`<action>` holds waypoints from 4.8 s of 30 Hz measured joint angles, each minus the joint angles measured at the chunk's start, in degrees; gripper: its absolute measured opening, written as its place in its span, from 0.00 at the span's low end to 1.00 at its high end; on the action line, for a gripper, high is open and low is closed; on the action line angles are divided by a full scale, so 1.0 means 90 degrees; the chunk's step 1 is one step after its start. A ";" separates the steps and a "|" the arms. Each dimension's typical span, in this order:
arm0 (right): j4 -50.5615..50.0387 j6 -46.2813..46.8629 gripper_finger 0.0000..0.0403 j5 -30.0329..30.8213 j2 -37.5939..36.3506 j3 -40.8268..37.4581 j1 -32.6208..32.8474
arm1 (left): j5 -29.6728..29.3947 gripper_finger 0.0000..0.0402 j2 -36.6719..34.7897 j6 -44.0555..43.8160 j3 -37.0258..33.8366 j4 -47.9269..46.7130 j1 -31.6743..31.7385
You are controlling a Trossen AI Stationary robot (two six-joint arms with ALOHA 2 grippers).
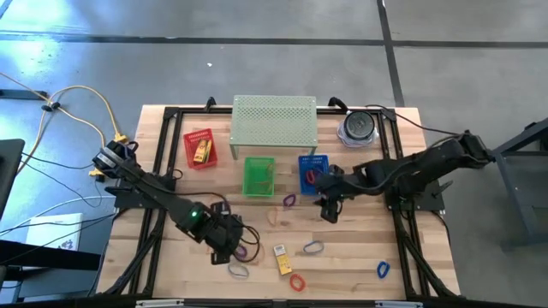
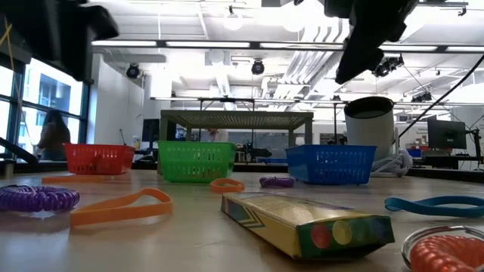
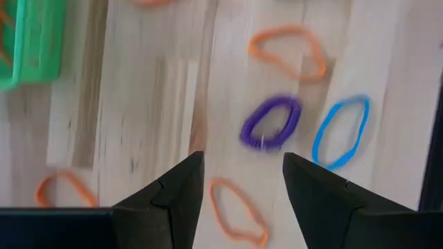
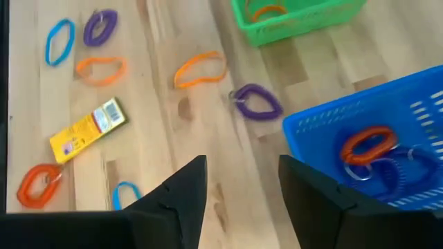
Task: Pick & Place Office Desk Supplies
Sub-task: Put the orange rubber band into the green bin
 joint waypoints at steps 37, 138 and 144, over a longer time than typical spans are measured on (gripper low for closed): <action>0.0473 0.0102 0.40 0.0365 0.0001 0.0000 0.0653 | 0.0725 0.47 -0.0002 -0.1688 -0.0892 -0.1185 0.1767; 0.0524 -0.0097 0.40 0.0554 0.0003 -0.0005 0.0653 | -0.0235 0.00 0.0401 -0.0791 0.0247 -0.1474 0.1486; 0.0538 -0.0204 0.40 0.0555 0.0003 -0.0005 0.0653 | -0.0897 0.00 0.0396 -0.0380 0.1100 -0.1274 0.1615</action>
